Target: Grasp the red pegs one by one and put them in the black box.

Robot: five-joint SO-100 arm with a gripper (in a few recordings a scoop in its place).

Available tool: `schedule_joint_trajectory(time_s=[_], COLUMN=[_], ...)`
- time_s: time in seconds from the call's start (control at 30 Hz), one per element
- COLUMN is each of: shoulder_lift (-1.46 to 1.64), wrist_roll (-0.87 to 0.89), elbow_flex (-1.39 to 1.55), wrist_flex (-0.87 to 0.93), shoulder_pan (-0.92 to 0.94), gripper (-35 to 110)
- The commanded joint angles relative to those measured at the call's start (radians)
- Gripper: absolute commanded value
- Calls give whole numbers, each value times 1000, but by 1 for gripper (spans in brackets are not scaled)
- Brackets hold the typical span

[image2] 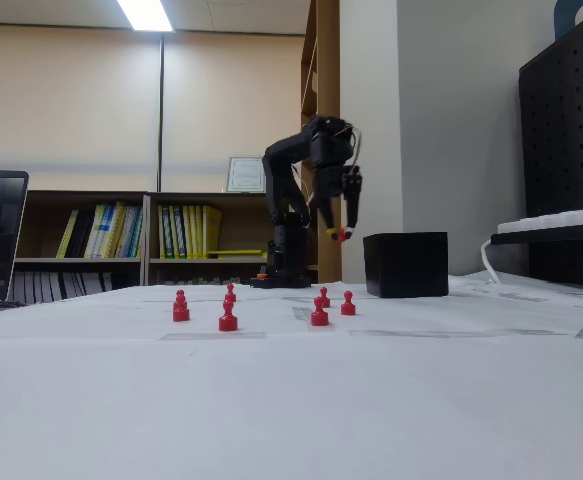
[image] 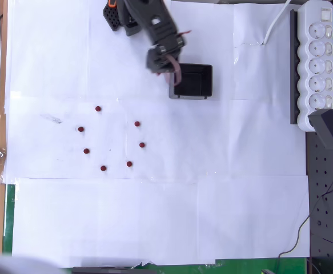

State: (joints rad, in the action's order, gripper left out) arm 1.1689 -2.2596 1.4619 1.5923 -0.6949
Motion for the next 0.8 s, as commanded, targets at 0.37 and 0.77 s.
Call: schedule_joint_trajectory(time_s=[0.37, 0.77], shoulder_lift=[356, 391], wrist_roll=[-38, 29], elbow_flex=[189, 192], wrist_flex=[-324, -305], shoulder_pan=[-135, -86], gripper=[0, 15])
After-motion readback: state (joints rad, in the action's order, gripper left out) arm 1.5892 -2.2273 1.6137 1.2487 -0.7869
